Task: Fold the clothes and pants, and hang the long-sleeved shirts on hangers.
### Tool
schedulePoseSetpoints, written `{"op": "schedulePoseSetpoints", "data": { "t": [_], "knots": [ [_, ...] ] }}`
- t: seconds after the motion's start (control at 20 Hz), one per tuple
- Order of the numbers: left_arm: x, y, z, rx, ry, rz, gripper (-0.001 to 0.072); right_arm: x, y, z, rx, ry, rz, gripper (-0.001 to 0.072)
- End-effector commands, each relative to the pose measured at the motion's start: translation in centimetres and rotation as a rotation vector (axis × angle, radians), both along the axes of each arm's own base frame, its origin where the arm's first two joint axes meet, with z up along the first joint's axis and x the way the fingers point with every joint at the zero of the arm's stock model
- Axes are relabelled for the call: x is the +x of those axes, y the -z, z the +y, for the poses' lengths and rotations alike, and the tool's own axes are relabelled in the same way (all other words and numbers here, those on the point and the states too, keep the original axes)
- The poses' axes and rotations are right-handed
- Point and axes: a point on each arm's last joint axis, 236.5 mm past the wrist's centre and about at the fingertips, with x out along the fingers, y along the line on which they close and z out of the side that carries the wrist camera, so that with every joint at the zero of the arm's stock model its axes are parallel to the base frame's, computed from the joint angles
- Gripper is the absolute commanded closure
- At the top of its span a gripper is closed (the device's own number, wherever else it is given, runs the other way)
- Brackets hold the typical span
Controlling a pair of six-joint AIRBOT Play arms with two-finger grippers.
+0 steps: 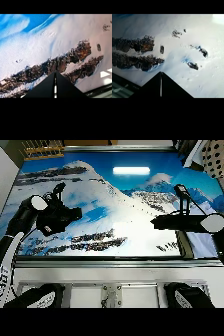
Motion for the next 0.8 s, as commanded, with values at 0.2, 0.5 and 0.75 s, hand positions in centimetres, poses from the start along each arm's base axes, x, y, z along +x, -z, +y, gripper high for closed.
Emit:
{"op": "schedulePoseSetpoints", "data": {
  "t": [0.2, 0.5, 0.75],
  "knots": [
    [1.9, -0.3, 3.5, 0.098, -0.014, -0.074, 0.0696, 0.0, 0.0, 0.0, 0.0, -0.001, 0.002, 0.0693],
    [7.0, -5.8, 17.0, 0.32, -0.231, -0.257, -0.0004, 0.0, 0.0, 0.0, 0.001, -0.001, 0.002, 0.0693],
    [7.6, 0.6, 20.6, 0.318, -0.289, -0.102, -0.0004, 0.0, 0.0, 0.0, 0.001, -0.001, 0.002, 0.0693]
  ]
}}
